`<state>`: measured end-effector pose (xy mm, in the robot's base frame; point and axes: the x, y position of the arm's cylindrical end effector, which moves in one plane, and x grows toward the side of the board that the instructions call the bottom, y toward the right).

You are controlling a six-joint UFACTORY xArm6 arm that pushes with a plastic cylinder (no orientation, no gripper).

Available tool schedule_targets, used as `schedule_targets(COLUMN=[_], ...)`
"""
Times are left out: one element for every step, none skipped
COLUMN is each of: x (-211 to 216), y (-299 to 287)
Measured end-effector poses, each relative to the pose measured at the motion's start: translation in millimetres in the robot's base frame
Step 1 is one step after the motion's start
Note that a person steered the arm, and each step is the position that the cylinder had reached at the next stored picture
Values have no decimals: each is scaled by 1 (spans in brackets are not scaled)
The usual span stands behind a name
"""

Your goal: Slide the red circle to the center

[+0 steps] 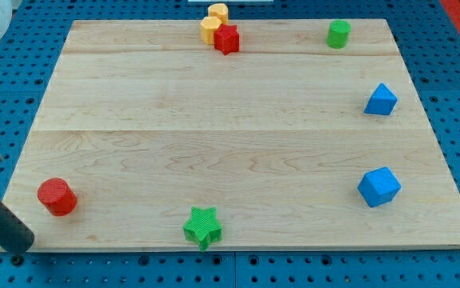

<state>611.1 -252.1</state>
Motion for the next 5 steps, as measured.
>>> schedule_targets(x=[-28,-36,-39,-56,-57], y=[0,15,18,18,31])
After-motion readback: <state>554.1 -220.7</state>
